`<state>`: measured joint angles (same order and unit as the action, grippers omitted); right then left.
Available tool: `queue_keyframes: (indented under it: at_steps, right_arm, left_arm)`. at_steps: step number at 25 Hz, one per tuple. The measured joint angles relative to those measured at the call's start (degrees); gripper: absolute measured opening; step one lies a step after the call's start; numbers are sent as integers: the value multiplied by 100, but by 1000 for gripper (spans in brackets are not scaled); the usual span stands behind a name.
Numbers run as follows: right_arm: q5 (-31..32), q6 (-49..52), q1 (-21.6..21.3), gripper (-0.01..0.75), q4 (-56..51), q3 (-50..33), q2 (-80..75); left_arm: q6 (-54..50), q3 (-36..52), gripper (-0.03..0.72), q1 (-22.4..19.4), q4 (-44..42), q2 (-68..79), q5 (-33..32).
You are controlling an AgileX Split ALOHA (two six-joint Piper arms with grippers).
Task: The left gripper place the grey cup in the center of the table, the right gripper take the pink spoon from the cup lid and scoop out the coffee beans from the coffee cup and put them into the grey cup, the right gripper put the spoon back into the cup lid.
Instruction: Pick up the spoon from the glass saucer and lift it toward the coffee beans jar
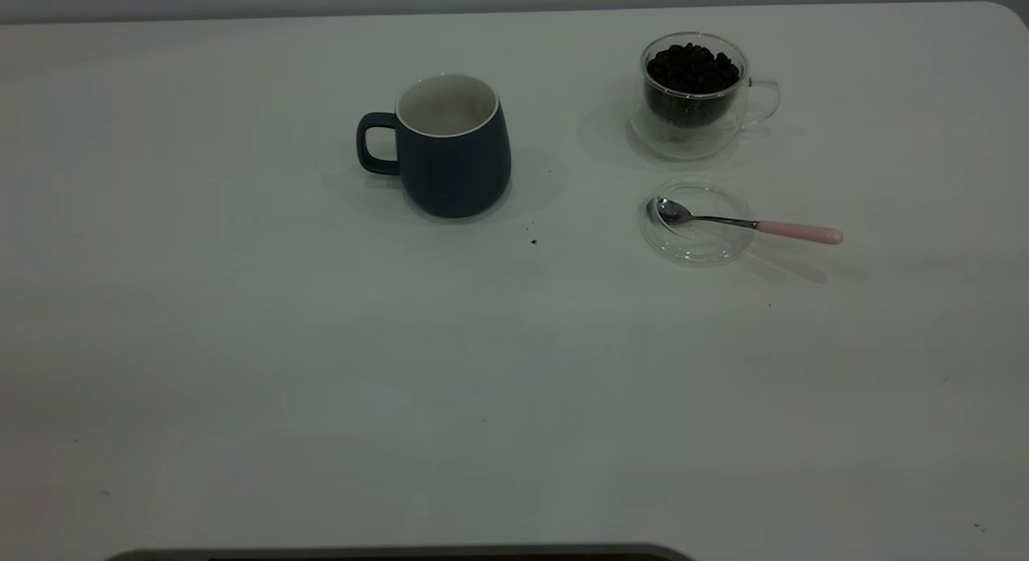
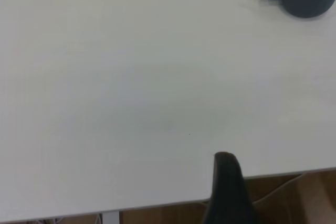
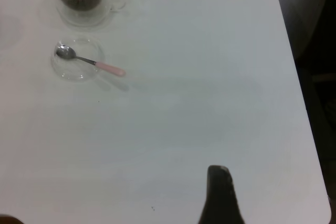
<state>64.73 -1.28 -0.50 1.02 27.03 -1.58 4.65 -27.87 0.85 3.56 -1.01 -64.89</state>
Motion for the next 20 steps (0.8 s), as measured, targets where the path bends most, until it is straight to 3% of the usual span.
queue_keyframes:
  at_steps: [20]
  right_arm:
    - [0, 0, 0, 579, 0, 0, 0]
  left_arm:
    - [-329, 0, 565, 0, -101, 0, 0]
